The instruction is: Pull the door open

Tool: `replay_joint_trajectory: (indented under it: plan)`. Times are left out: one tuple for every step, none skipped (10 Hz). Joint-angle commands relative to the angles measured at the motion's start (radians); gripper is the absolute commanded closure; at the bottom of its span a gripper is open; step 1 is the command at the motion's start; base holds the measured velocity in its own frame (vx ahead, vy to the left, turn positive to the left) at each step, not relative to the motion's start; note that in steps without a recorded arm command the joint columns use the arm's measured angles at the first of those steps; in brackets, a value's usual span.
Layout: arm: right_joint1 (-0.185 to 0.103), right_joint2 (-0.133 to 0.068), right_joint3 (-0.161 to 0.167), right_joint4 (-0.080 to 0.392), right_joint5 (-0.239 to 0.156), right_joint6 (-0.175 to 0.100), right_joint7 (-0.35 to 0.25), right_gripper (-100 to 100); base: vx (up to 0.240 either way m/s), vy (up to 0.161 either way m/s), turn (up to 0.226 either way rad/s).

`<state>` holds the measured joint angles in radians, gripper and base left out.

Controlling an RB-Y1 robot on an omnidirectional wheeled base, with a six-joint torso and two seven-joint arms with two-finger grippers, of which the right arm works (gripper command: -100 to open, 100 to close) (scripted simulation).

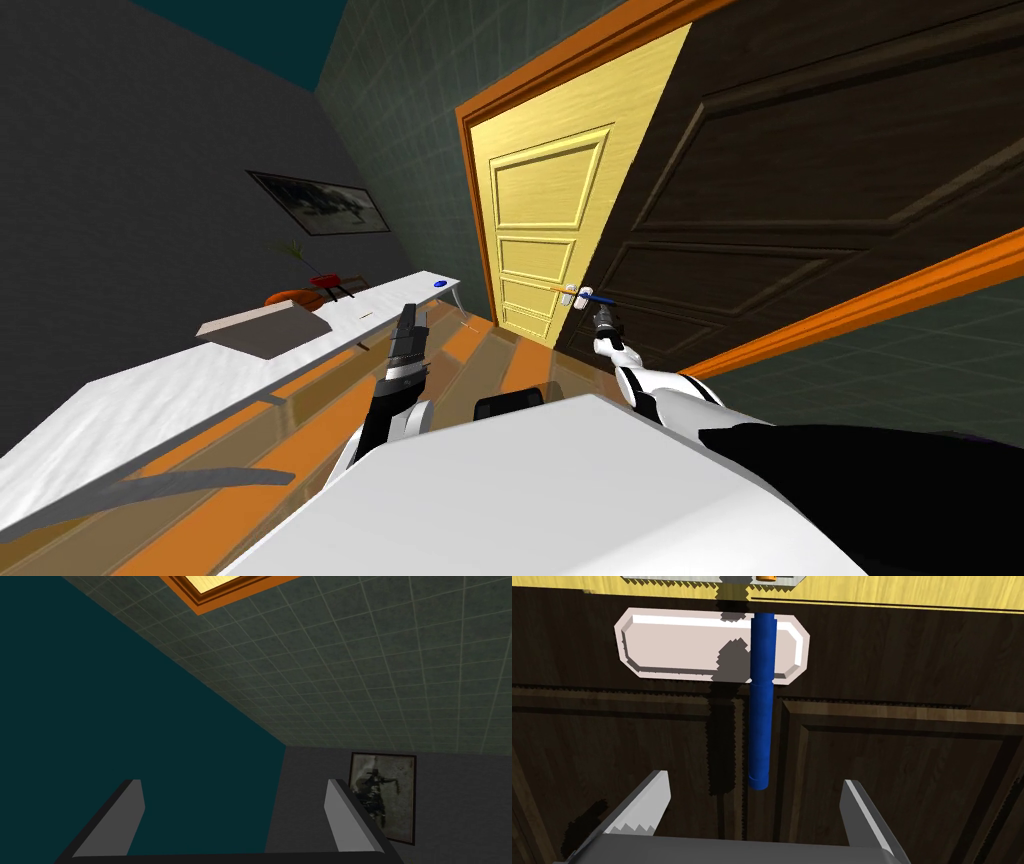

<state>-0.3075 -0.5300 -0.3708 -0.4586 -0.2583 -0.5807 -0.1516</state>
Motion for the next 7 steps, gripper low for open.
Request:
replay_joint_trajectory:
  plan:
    - [0.011,-0.011,-0.01,0.007,-0.005,0.001,0.002,-100,0.045,-0.147,-0.133]
    - [0.014,-0.015,-0.014,0.01,-0.006,0.001,0.003,-100,0.067,-0.26,-0.094]
    - [0.018,-0.019,-0.018,0.012,-0.008,0.001,0.004,-100,0.091,-0.226,-0.022]
    - [0.022,-0.023,-0.023,0.016,-0.01,0.001,0.005,-100,0.142,-0.194,-0.042]
    - [0.022,-0.023,-0.023,0.016,-0.01,0.001,0.005,-100,0.098,-0.123,-0.011]
    - [0.024,-0.026,-0.027,0.019,-0.012,0.001,0.007,-100,0.115,-0.119,-0.006]
    - [0.022,-0.025,-0.027,0.019,-0.012,0.001,0.008,-100,0.167,-0.096,0.031]
